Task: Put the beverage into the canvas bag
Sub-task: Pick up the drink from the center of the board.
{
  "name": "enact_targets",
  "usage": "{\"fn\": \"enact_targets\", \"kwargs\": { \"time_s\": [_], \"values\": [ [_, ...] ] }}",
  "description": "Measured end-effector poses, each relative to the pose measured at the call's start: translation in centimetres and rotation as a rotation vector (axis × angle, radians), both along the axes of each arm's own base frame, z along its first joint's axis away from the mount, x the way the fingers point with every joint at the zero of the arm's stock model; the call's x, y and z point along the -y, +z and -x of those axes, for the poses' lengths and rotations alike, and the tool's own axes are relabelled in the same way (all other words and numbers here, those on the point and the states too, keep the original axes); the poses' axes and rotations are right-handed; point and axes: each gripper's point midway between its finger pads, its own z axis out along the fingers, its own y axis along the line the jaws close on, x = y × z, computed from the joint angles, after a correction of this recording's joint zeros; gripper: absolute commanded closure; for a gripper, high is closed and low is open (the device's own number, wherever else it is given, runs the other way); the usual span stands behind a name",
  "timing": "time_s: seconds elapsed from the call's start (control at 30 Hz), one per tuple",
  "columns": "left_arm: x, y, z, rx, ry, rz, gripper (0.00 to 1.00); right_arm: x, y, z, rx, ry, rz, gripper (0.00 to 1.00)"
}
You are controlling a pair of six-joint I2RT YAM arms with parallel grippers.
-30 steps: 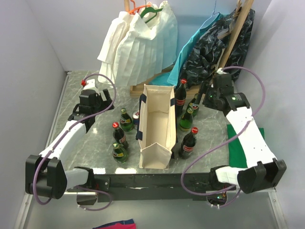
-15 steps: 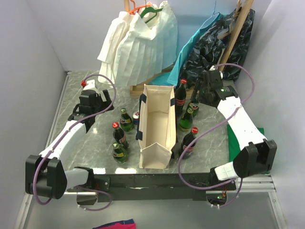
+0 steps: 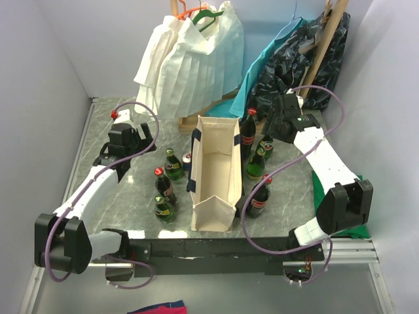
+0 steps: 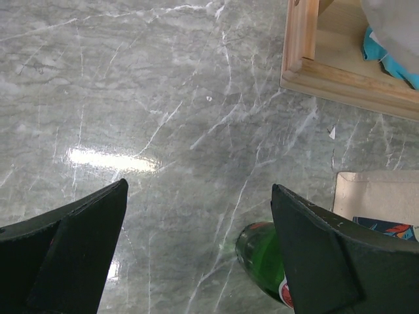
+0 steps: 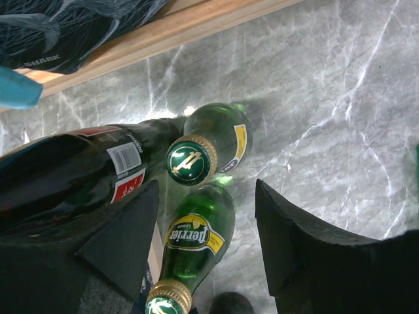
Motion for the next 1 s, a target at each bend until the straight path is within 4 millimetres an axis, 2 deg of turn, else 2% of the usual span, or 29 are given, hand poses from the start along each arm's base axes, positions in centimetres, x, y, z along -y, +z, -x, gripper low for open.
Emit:
{"fn": "enact_targets", "kwargs": {
  "time_s": [0.43,0.63,1.0],
  "values": [
    [0.0,0.4,0.1,0.011,-0.001,0.001,0.04,0.3,-0.7,-1.0,-0.010,-0.028,0.023,0.36],
    [0.0,0.4,0.0,0.011,0.000,0.000,0.04,0.2,-1.0,-1.3,-0.017,-0.028,0.021,0.47],
    [-0.4,0.8,0.1,0.025,0.013,-0.008,0.04,-0.1,-1.5,-1.4,-0.032,-0.019,0.009,0.48]
  ]
}}
